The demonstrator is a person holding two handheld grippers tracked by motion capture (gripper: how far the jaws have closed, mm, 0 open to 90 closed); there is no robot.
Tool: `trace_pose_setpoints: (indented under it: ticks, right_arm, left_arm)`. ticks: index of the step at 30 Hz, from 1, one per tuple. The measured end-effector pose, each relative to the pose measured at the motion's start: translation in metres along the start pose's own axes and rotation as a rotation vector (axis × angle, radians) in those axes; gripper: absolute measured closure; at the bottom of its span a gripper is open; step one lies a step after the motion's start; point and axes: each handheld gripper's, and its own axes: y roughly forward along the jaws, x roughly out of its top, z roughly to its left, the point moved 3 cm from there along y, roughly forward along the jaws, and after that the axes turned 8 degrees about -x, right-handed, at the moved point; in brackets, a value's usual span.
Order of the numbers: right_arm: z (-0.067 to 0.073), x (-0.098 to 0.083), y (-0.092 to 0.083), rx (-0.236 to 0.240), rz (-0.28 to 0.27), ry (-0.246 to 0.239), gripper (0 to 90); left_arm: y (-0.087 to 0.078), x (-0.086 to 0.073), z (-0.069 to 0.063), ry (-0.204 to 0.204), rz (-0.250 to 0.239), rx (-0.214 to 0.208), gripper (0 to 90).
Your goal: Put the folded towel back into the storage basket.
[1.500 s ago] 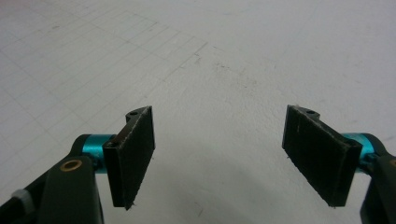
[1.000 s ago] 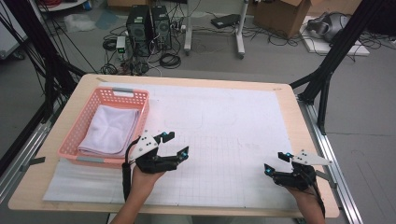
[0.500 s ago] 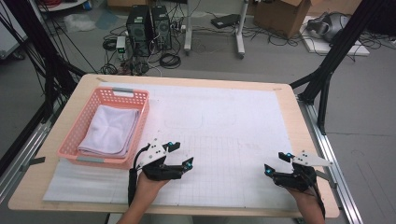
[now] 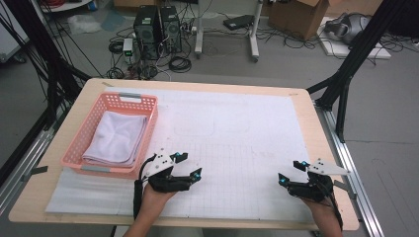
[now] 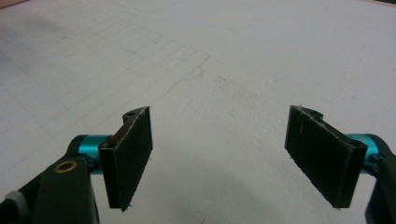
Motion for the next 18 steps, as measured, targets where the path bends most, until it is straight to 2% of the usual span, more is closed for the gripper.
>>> trace_pose_setpoints:
  ticks: [18]
  right_arm:
    - [0.0007,-0.0015,0.0028,0.008,0.010,0.000,22.3]
  left_arm:
    - [-0.0017,-0.0025,0.0050,-0.017,0.013,0.017,26.4]
